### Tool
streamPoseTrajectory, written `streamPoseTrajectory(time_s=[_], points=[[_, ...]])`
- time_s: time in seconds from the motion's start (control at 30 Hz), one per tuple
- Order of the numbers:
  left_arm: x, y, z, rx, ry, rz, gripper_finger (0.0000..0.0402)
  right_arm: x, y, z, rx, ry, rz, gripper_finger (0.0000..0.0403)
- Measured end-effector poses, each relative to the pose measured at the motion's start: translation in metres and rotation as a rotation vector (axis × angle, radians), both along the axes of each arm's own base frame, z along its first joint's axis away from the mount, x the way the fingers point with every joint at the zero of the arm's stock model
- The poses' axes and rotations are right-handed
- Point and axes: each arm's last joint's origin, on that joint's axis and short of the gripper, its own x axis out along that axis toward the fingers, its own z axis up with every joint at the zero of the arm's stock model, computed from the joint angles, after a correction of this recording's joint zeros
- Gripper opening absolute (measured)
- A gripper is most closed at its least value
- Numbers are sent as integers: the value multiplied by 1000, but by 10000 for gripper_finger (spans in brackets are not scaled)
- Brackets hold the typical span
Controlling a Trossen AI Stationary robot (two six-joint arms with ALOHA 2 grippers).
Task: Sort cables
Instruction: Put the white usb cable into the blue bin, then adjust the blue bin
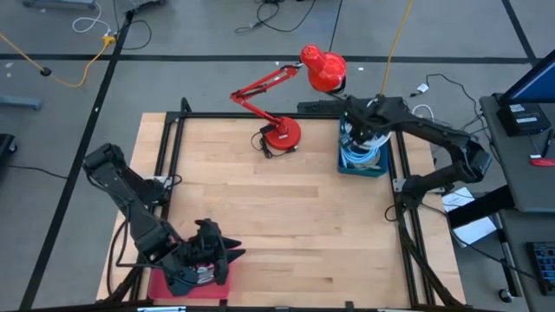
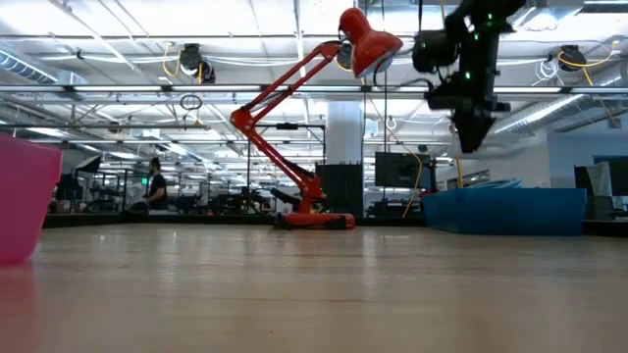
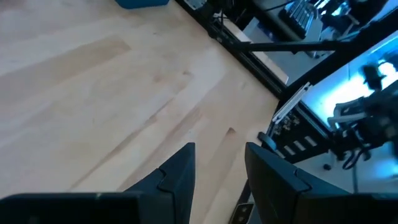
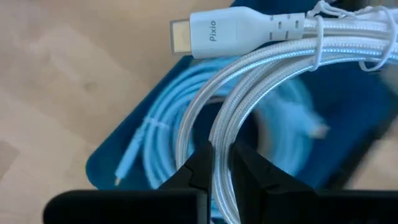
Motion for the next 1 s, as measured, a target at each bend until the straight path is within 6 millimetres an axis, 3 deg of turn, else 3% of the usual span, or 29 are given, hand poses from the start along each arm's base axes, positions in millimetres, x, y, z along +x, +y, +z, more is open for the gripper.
streamPoseTrajectory(time_s=[0.23, 0.4, 0.53, 0.8, 1.0], points=[[7, 3, 0, -17, -13, 24, 140, -6, 12, -63, 119, -7, 21, 25], [8, 4, 0, -29, -14, 36, 140, -10, 17, -83, 126, -45, 74, 25], [10, 7, 0, -33, -12, 45, 140, -11, 19, -79, 77, -77, 85, 28], [15, 12, -1, -29, 1, 50, 140, -15, 22, -50, -40, -281, 59, 133], [17, 15, -1, -2, 5, 48, 140, -22, 28, -43, -4, -305, 64, 171]])
